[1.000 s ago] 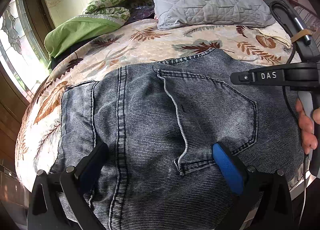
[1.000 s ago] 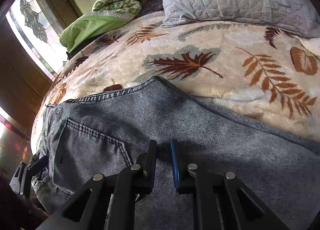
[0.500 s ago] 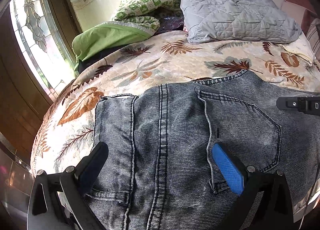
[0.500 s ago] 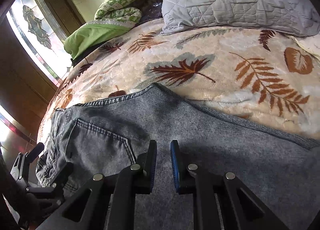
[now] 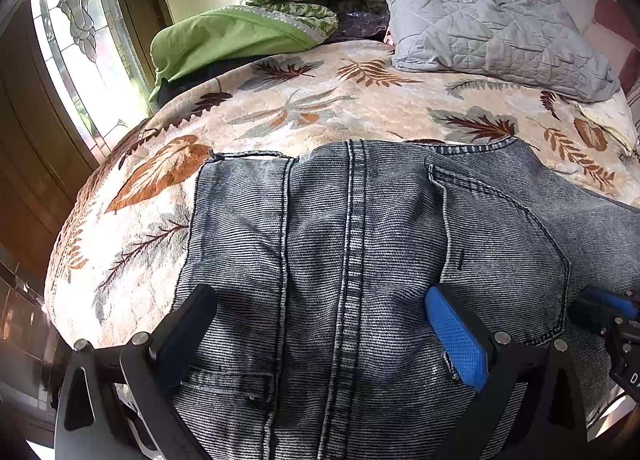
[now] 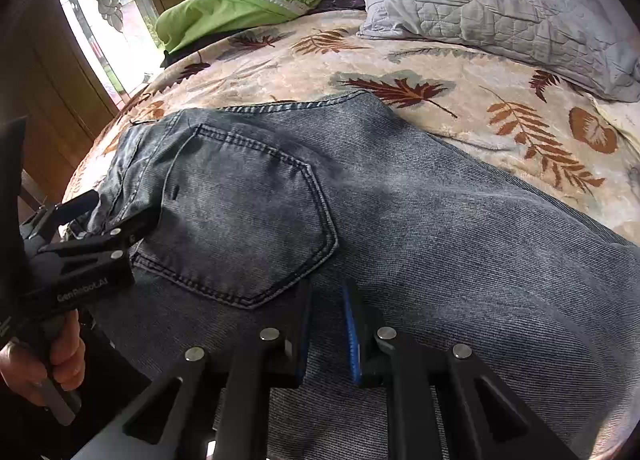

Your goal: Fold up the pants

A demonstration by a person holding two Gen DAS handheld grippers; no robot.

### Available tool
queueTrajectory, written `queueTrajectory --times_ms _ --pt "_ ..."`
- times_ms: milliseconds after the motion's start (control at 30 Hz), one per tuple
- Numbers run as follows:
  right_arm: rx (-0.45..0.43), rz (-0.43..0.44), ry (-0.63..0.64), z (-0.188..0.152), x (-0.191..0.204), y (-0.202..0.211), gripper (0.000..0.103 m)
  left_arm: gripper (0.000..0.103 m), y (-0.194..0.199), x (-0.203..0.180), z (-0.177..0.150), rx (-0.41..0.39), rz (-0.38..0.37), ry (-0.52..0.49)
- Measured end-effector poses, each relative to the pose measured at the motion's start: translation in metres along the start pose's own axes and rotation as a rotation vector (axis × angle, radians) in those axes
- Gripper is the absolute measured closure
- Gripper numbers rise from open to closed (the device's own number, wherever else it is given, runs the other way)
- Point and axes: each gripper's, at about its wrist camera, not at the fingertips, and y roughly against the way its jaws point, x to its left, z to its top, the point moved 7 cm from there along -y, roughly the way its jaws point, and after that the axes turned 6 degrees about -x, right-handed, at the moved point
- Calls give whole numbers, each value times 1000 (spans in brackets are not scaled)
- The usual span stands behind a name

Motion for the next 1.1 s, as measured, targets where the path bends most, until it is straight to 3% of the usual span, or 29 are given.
queueTrajectory --times_ms 367,467,600,800,1000,1067,1100 --pt "3 62 -18 -35 -2 28 82 0 3 -1 0 -11 27 -15" --pt "-6 81 -79 -35 -18 41 82 0 5 -2 2 -21 37 -22" --pt "-45 -12 -178 -31 -62 59 82 0 5 -1 3 -19 35 -17" --pt "-30 -117 -276 -41 -115 69 82 0 8 -3 4 -29 37 -19" --pt "-1 -124 -225 -44 -107 58 81 0 14 -7 7 -53 21 -27" --pt "3 -91 -207 -46 -96 54 78 0 16 -8 8 -60 15 -31" --pt "3 -88 -193 -45 -91 53 71 0 16 -8 9 -62 7 -30"
